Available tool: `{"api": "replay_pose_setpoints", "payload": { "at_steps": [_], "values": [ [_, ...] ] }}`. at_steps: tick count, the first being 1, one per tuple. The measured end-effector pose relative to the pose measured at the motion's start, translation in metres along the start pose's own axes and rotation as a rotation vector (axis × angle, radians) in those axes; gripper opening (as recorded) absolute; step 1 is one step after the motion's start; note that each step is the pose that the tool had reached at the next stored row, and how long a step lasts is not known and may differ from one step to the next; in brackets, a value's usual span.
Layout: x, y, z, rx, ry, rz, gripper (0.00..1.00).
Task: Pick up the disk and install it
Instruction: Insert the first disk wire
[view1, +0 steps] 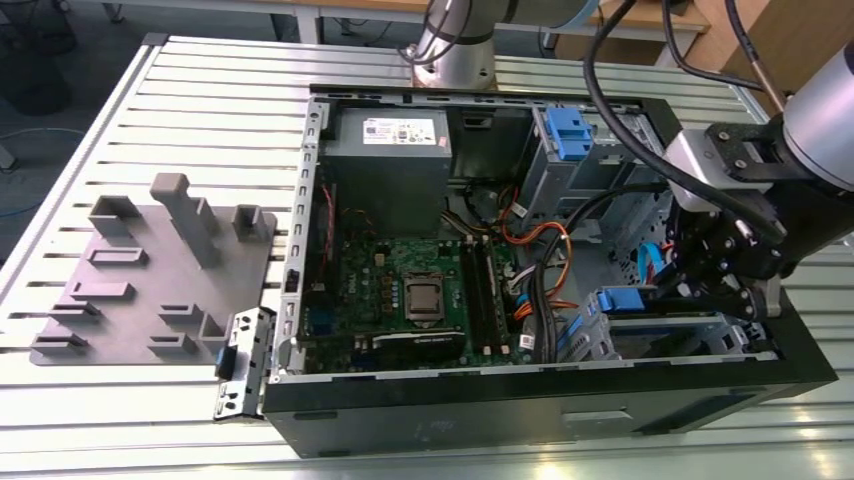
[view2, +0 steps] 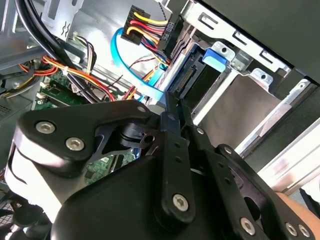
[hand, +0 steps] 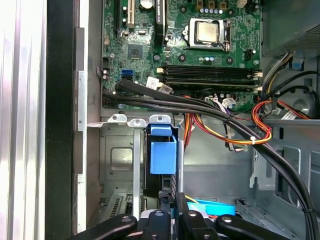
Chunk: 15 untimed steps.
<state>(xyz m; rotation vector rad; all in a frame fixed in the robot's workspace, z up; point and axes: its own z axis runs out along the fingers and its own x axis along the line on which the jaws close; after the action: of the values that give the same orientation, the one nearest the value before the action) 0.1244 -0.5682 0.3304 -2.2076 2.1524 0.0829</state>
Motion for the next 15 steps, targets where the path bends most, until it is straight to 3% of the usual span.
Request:
{"api": "replay_pose_setpoints", "payload": {
  "at_steps": [15],
  "values": [
    [0.0001,0.0,0.0014,0.0,-0.0005,0.0,0.17]
  ]
}}
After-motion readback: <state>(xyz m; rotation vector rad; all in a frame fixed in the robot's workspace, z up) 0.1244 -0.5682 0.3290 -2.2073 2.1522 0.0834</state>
